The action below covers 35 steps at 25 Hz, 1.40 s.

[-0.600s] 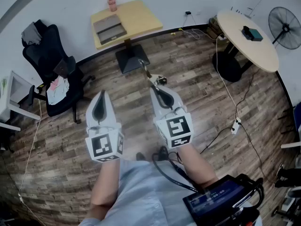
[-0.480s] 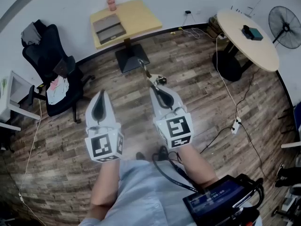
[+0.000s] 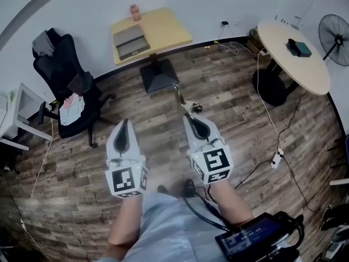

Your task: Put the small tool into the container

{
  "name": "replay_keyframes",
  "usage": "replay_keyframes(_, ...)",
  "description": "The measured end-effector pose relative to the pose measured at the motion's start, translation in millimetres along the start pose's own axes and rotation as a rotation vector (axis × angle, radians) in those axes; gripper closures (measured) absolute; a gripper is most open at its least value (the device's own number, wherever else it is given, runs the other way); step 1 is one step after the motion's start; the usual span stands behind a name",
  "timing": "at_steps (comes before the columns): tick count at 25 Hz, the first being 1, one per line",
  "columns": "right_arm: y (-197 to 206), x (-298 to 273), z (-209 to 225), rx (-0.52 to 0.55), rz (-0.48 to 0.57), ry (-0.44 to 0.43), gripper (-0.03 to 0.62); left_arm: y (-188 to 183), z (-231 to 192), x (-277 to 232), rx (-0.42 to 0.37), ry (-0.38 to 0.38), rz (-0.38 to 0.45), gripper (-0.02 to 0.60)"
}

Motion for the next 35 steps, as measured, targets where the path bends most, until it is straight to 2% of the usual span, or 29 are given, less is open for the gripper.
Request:
replay_keyframes(5, 11.3, -4.3, 30.5, -0.002, -0.026, 0.004, 0.59, 17.4, 15.4, -7.4, 0.021, -0.023, -0.042, 0.578)
replay_keyframes(8, 18.5, -15.0, 34.0, -0.006, -0.043, -0.004, 0.589, 28.1, 8.3, -10.9, 0.026, -0.042, -0.067, 0.578)
replay_keyframes(12, 27.3, -44.2, 36.7, -0.002, -0.071, -0.021, 0.589, 35.5, -10.0, -31.0, 0.032, -0.072, -0.06, 0.578)
replay_keyframes(19, 24.0, -136.0, 13.5, 0.03, -0.109, -0.057, 0.589, 53.2, -79.8, -88.6, 0.071, -0.094, -0.049, 0.578)
replay_keyframes(28, -13.4, -252.1, -18.0, 0.069, -0.068, -0.067, 0.59, 38.5, -183.3, -159.9, 0.07, -0.099, 0.029, 0.578)
replay_keyframes(35, -24.2, -312.6, -30.9, 0.088, -0.055, -0.049, 0.589, 47.7, -232.9, -205.9, 0.073, -0.067, 0.039, 0.578)
Point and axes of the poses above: the fingertips, and each gripper's own axes: x backward along the fingers, z to its right, y out of its underside, the point moved 6 cm from there along x, backward along the fingers, and after that the axes turned 7 degrees about y, right-handed, at the moved point
